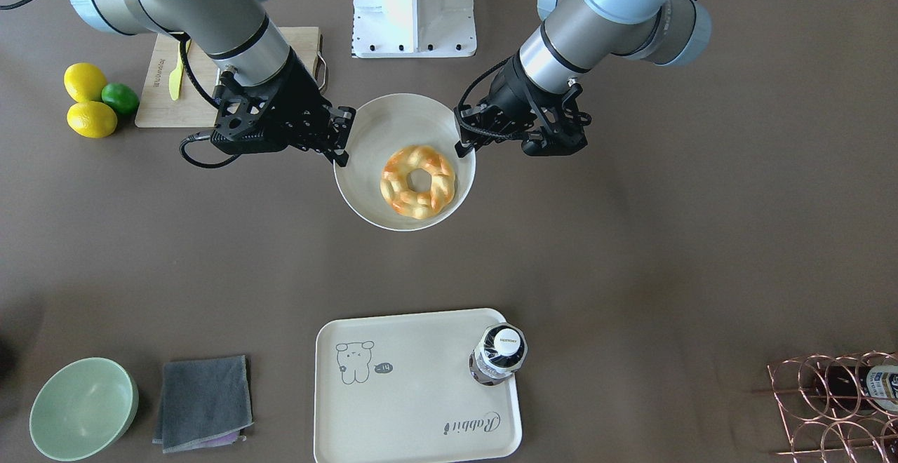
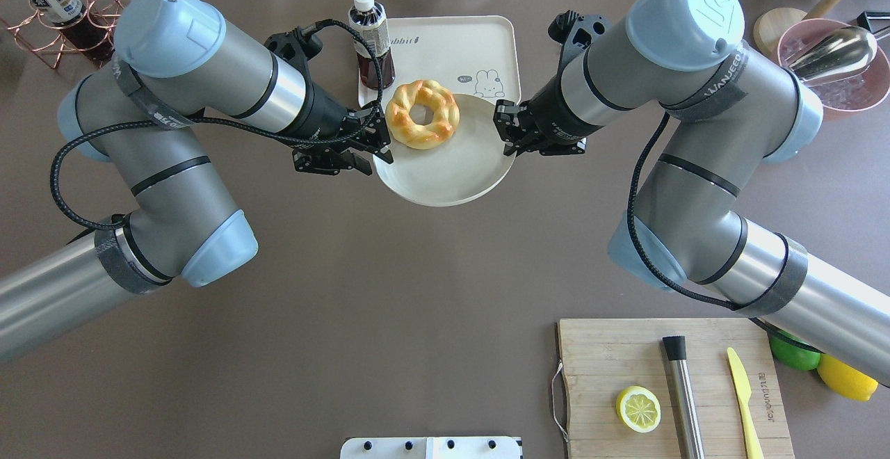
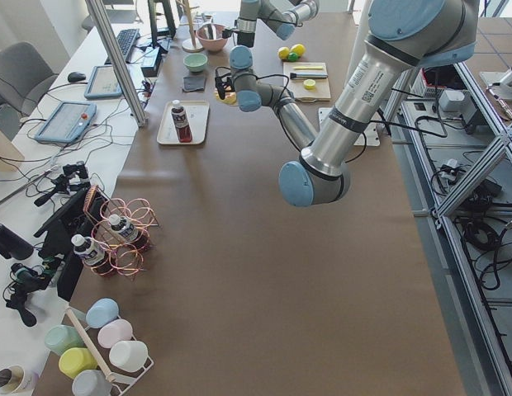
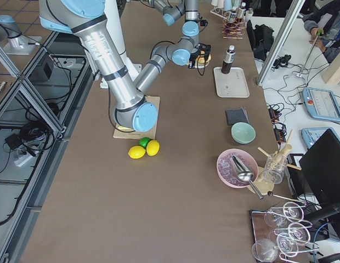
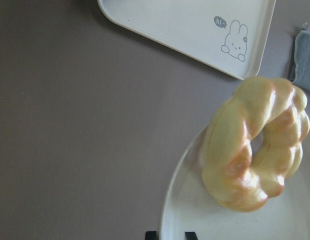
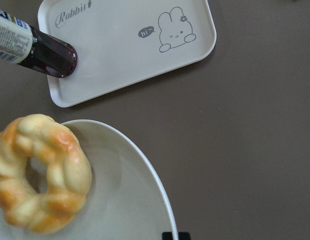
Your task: Place donut on tray
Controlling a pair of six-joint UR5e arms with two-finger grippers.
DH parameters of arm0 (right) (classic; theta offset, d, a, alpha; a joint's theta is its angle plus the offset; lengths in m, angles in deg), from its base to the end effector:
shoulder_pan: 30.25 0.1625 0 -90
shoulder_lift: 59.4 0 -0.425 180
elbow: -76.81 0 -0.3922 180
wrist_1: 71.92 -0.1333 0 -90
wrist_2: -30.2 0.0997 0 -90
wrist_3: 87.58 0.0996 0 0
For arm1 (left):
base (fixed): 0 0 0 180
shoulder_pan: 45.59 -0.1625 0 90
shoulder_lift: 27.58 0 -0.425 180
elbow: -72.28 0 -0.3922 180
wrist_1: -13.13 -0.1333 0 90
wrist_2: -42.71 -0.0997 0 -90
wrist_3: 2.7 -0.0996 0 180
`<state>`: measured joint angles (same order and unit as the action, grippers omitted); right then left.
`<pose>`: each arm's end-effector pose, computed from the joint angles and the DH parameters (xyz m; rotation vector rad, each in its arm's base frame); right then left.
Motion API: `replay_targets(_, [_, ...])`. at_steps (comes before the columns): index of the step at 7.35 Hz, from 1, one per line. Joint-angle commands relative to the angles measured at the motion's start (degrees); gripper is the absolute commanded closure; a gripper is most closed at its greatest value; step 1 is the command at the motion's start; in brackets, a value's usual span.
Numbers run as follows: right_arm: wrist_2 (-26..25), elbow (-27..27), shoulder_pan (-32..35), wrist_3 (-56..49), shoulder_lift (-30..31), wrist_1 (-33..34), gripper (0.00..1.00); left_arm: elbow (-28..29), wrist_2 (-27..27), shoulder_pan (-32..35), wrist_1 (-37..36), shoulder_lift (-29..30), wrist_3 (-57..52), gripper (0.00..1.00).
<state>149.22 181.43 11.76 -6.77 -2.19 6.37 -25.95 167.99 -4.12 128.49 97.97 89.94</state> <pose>-0.4049 -0.4791 0.1902 0.0207 -1.1085 0.2520 0.4307 -0.4818 0.1727 -0.1196 1.2757 -0.2911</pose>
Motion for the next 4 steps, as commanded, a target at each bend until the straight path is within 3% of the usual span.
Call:
replay_targets(1, [1.46,-2.92,1.48,-0.13,1.84,-0.59,1.0,0.06,-0.82,0.71,-0.49,-0.3,0.18,0.03])
replay_targets(3, [1.47,-8.43,4.9,2.05,1.59,-1.73,1.0,-0.03,-0.56,1.94,-0.58,-0.74,0.18,0.03])
replay_targets(4, [1.38,-14.12,5.61,4.59,1.15,-6.87,1.0,-0.38,-0.48,2.03,-0.58,-1.35,0.18,0.03])
